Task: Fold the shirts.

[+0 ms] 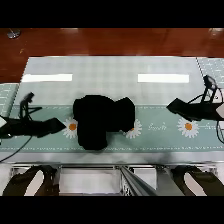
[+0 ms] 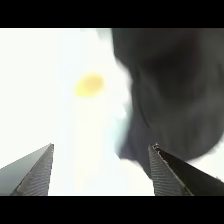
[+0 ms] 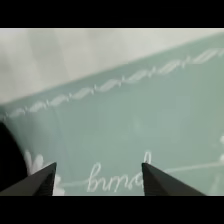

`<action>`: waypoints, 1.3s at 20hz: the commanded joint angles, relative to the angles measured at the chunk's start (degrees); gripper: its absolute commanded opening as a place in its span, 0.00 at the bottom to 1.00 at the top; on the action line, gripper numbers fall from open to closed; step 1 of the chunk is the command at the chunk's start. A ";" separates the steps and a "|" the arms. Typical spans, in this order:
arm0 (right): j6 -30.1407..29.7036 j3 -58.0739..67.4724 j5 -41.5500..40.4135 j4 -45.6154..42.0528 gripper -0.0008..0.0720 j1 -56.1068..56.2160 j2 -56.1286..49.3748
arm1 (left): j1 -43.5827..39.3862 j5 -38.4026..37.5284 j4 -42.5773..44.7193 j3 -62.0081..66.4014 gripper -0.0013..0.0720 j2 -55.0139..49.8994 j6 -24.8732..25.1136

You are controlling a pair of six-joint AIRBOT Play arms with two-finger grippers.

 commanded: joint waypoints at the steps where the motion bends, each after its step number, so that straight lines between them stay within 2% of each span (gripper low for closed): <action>1: -4.07 -6.12 -1.68 7.89 0.85 2.14 -0.63 | -4.42 -1.60 -13.33 -10.23 0.97 0.70 2.58; 3: -3.50 -7.61 -6.95 10.99 0.85 8.20 -1.25 | -12.90 6.16 -15.96 -11.04 0.97 0.26 1.18; 5: -3.13 -7.58 -11.76 13.46 0.85 13.09 -3.98 | -20.63 16.28 -14.58 -10.93 0.97 -1.36 -1.99; 7: -3.74 -7.58 -15.45 18.51 0.85 15.96 -7.85 | -26.29 23.58 -14.60 -10.36 0.97 -5.31 -2.67; 8: -4.74 -7.41 -16.87 21.22 0.85 17.18 -10.01 | -27.36 24.52 -14.62 -9.20 0.84 -7.93 -2.67; 9: -5.66 -6.93 -17.68 23.19 0.85 18.34 -12.02 | -27.41 24.02 -14.60 -7.58 0.37 -10.03 -1.86; 10: -6.71 -6.03 -18.05 25.09 0.85 19.78 -14.29 | -27.39 23.56 -14.58 -5.51 0.06 -11.52 0.24; 15: -8.72 3.13 -18.12 27.56 0.85 25.11 -26.51 | -25.00 19.58 -9.57 4.15 0.06 -12.00 1.20; 17: -8.50 6.69 -15.17 28.68 0.82 25.03 -32.06 | -24.52 19.02 -9.38 5.84 0.06 -12.00 1.18; 18: -8.81 8.17 -13.33 29.70 0.69 25.05 -34.34 | -24.55 19.12 -9.42 6.27 0.06 -12.00 1.18; 19: -9.77 9.55 -11.58 30.71 0.49 25.05 -36.02 | -24.52 19.12 -9.42 6.64 0.06 -12.00 1.18; 20: -12.28 10.88 -10.16 31.71 0.20 25.03 -36.85 | -24.52 19.15 -9.40 7.21 0.06 -12.00 1.18; 21: -15.54 12.87 -8.74 31.89 0.04 24.44 -36.87 | -24.17 19.12 -9.38 8.37 0.06 -11.98 1.18; 23: -16.68 20.61 -4.07 30.91 0.04 20.35 -35.17 | -20.68 18.38 -9.49 13.79 0.06 -11.58 0.94; 26: -16.41 38.07 -1.81 27.93 0.03 13.14 -29.33 | -11.08 17.59 -11.65 29.77 0.06 -10.93 0.70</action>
